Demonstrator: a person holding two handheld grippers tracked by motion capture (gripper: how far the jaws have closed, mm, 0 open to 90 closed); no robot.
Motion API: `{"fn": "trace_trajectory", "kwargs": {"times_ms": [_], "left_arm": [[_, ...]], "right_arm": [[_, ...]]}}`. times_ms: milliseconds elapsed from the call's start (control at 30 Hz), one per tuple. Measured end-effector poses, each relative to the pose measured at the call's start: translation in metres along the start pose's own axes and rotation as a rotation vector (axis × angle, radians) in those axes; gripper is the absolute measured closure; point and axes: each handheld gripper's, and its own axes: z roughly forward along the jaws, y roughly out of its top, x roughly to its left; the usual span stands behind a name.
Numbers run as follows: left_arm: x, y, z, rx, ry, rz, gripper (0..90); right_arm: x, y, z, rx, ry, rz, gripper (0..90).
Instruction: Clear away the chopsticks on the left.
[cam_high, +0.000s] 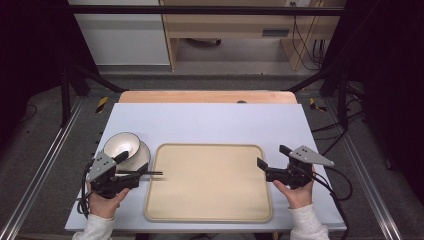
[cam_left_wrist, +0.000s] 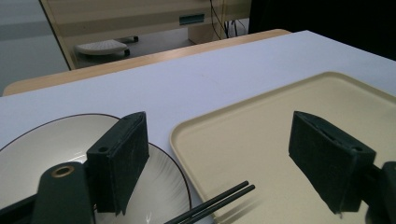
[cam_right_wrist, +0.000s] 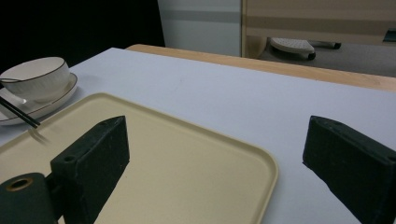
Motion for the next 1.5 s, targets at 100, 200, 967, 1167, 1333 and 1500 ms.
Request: {"fn": "trace_trajectory", "kwargs": {"times_ms": [100,200,967,1167,1333,1500], "left_arm": [[0.002,-0.001,-0.002,0.000,0.001,0.001,19.9],[0.004,-0.002,-0.006,0.001,0.007,0.004,19.8],[0.014,-0.029,-0.041,0.103,-0.006,0.048,19.3],[0.017,-0.040,-0.047,0.130,0.019,0.043,19.3],[0.030,-0.050,-0.037,0.173,0.039,0.032,19.3],[0.037,-0.055,-0.030,0.195,0.054,0.039,19.8]], "right_arm": [[0.000,0.000,-0.001,0.002,-0.001,-0.008,7.4],[0.002,0.000,-0.001,-0.002,0.005,-0.006,7.4],[0.014,0.004,-0.002,0.011,0.024,-0.024,7.0],[0.014,0.005,-0.003,0.013,0.024,-0.030,7.0],[0.015,0.004,-0.001,0.019,0.023,-0.028,6.9],[0.014,0.004,-0.001,0.025,0.023,-0.034,6.8]]}}
